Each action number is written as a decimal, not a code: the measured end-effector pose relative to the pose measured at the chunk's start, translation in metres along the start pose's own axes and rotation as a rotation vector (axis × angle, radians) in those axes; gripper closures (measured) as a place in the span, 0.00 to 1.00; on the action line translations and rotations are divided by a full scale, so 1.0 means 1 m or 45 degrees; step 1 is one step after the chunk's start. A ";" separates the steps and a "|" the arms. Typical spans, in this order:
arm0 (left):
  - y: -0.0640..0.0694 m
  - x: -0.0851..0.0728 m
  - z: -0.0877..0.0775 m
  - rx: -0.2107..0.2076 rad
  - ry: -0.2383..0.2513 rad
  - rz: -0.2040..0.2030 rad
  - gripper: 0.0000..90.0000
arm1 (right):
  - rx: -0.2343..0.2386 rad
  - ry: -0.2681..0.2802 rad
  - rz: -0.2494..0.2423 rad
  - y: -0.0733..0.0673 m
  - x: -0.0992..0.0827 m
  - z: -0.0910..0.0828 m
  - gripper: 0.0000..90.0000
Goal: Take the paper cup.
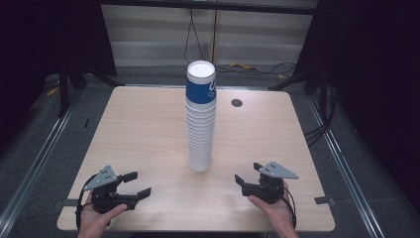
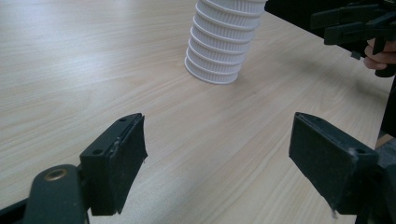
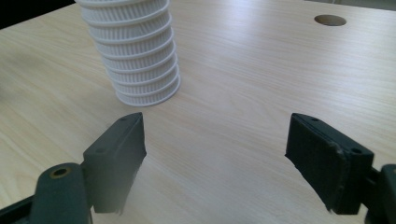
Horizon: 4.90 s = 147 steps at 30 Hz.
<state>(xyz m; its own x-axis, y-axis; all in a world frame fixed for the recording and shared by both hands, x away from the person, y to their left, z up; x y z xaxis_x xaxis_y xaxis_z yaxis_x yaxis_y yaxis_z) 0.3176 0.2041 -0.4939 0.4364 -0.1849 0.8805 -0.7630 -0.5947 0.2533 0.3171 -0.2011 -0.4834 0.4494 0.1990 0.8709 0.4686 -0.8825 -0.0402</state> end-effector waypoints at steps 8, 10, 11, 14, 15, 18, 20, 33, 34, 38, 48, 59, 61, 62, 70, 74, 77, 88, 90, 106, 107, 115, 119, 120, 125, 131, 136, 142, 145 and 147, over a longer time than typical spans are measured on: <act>-0.004 0.000 0.004 -0.022 -0.021 -0.011 0.20 | 0.052 -0.053 -0.030 -0.004 0.002 0.003 0.27; -0.004 0.001 0.007 -0.026 -0.021 -0.016 0.20 | 0.073 -0.049 -0.029 -0.005 0.003 0.004 0.28; -0.004 0.002 0.007 -0.020 -0.027 -0.007 0.20 | 0.085 -0.042 -0.031 -0.005 0.003 0.004 0.29; -0.002 0.001 0.010 -0.025 -0.042 -0.001 0.20 | 0.096 -0.042 -0.039 -0.005 0.005 0.002 0.30; -0.002 0.001 0.010 -0.024 -0.045 0.002 0.20 | 0.098 -0.042 -0.040 -0.005 0.005 0.001 0.30; 0.000 0.002 0.011 -0.010 -0.048 0.000 0.20 | 0.111 -0.056 -0.033 -0.006 0.005 0.000 0.30; 0.001 0.003 0.010 -0.018 -0.049 0.002 0.20 | 0.131 -0.062 -0.027 -0.008 0.008 -0.001 0.26; 0.006 0.001 0.010 -0.056 -0.053 0.018 0.21 | 0.206 -0.072 -0.075 -0.019 0.030 -0.004 0.23; 0.007 0.002 0.009 -0.056 -0.047 0.025 0.21 | 0.206 -0.072 -0.075 -0.019 0.030 -0.004 0.23; 0.009 0.002 0.007 -0.048 -0.042 0.028 0.21 | 0.216 -0.048 -0.095 -0.022 0.039 -0.010 0.19; 0.007 -0.001 0.010 -0.054 -0.066 0.027 0.22 | 0.275 0.000 -0.047 -0.021 0.059 -0.017 0.23; 0.009 -0.004 0.011 -0.045 -0.087 0.070 0.22 | 0.327 0.058 -0.094 -0.029 0.083 -0.024 0.25; 0.010 -0.004 0.011 -0.054 -0.089 0.084 0.22 | 0.351 0.055 -0.105 -0.029 0.091 -0.025 0.25; 0.010 -0.004 0.011 -0.053 -0.088 0.081 0.22 | 0.343 0.089 -0.111 -0.028 0.098 -0.029 0.26; 0.013 -0.005 0.011 -0.083 -0.074 0.081 0.28 | 0.372 0.128 -0.127 -0.029 0.116 -0.031 0.26; 0.014 -0.006 0.012 -0.090 -0.078 0.086 0.27 | 0.391 0.155 -0.119 -0.030 0.125 -0.030 0.27; 0.013 -0.006 0.012 -0.087 -0.082 0.085 0.26 | 0.396 0.168 -0.118 -0.031 0.130 -0.030 0.28; 0.012 -0.006 0.012 -0.091 -0.092 0.085 0.24 | 0.421 0.203 -0.139 -0.034 0.162 -0.031 0.26; 0.012 -0.006 0.012 -0.092 -0.090 0.080 0.24 | 0.417 0.226 -0.146 -0.034 0.169 -0.032 0.26; 0.008 -0.006 0.012 -0.088 -0.082 0.060 0.17 | 0.430 0.278 -0.192 -0.038 0.221 -0.036 0.24; 0.008 -0.006 0.012 -0.087 -0.082 0.057 0.17 | 0.434 0.272 -0.189 -0.039 0.223 -0.035 0.24; 0.008 -0.007 0.012 -0.099 -0.081 0.054 0.17 | 0.467 0.282 -0.207 -0.042 0.236 -0.030 0.20; 0.006 -0.007 0.011 -0.085 -0.078 0.038 0.17 | 0.470 0.304 -0.218 -0.046 0.244 -0.030 0.19; 0.005 -0.007 0.011 -0.089 -0.076 0.035 0.17 | 0.468 0.303 -0.216 -0.046 0.246 -0.029 0.19; 0.006 -0.008 0.012 -0.094 -0.087 0.040 0.17 | 0.466 0.305 -0.220 -0.046 0.260 -0.026 0.16; 0.005 -0.009 0.010 -0.085 -0.092 0.034 0.17 | 0.454 0.317 -0.238 -0.051 0.271 -0.022 0.15; 0.002 -0.009 0.008 -0.070 -0.086 0.028 0.18 | 0.459 0.292 -0.239 -0.052 0.278 -0.017 0.15; 0.004 -0.009 0.009 -0.078 -0.096 0.031 0.18 | 0.489 0.290 -0.239 -0.054 0.285 -0.010 0.15; 0.003 -0.010 0.009 -0.075 -0.096 0.024 0.18 | 0.475 0.279 -0.252 -0.056 0.289 -0.009 0.16; 0.003 -0.010 0.008 -0.073 -0.096 0.024 0.17 | 0.477 0.265 -0.258 -0.056 0.291 -0.008 0.16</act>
<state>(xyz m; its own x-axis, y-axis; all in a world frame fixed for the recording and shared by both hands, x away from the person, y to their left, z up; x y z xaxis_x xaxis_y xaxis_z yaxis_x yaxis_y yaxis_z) 0.3151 0.1977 -0.5053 0.4547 -0.2554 0.8533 -0.7964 -0.5455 0.2611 0.4156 -0.0969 -0.2241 0.1768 0.2280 0.9575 0.7902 -0.6128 0.0000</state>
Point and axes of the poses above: each handheld gripper's, and its own axes: z roughly forward along the jaws, x roughly out of its top, y roughly to its right, the point moved 4 cm from there along z, roughly forward along the jaws, and after that the axes turned 1 degree about -x, right-handed, at the moved point
